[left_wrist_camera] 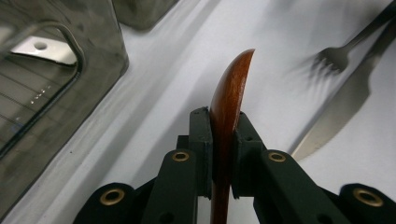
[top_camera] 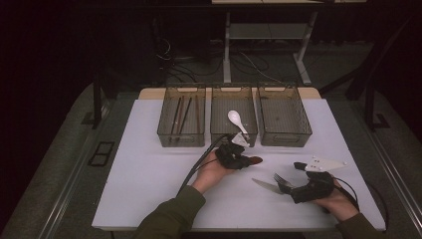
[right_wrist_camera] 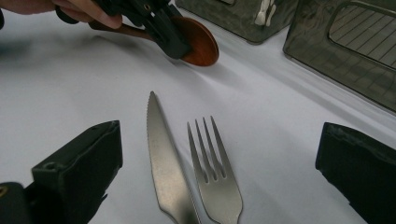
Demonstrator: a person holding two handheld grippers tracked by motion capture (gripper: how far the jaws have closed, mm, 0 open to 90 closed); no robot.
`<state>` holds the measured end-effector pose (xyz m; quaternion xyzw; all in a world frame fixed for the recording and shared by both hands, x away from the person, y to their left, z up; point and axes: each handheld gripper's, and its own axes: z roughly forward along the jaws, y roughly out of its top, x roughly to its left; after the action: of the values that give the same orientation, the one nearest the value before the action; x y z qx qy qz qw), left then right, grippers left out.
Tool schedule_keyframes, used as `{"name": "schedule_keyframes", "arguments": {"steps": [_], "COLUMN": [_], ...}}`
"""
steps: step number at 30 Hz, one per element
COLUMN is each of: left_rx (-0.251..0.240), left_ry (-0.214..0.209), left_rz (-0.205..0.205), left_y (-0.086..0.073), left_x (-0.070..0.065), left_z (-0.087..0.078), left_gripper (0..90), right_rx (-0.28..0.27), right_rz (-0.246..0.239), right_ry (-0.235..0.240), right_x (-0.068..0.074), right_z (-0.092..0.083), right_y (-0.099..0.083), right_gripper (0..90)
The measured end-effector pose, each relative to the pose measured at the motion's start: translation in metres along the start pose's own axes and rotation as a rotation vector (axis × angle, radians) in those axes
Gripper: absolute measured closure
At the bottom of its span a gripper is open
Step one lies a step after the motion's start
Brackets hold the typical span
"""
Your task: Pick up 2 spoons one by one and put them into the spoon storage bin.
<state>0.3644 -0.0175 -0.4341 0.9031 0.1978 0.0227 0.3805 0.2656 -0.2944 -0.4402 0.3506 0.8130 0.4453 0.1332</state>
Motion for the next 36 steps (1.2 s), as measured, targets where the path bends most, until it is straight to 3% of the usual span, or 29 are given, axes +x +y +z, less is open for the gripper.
{"name": "schedule_keyframes", "arguments": {"steps": [20, 29, 36], "left_rx": [-0.162, -0.255, -0.295], "left_ry": [0.0, 0.024, 0.06], "left_rz": [-0.09, -0.115, -0.125], "left_y": [0.007, 0.025, 0.046], "left_x": [0.016, 0.032, 0.046], "left_z": [-0.048, -0.076, -0.082], "left_gripper": [80.8, 80.8, 80.8], "right_rx": [0.0, 0.0, -0.001], "right_rz": [0.0, 0.005, 0.005], "right_ry": [-0.001, -0.002, 0.002], "right_x": [0.001, 0.001, 0.0], "right_z": [0.0, 0.001, 0.0], "right_y": [0.0, 0.001, 0.0], "right_gripper": [0.6, 0.6, 0.6]}}
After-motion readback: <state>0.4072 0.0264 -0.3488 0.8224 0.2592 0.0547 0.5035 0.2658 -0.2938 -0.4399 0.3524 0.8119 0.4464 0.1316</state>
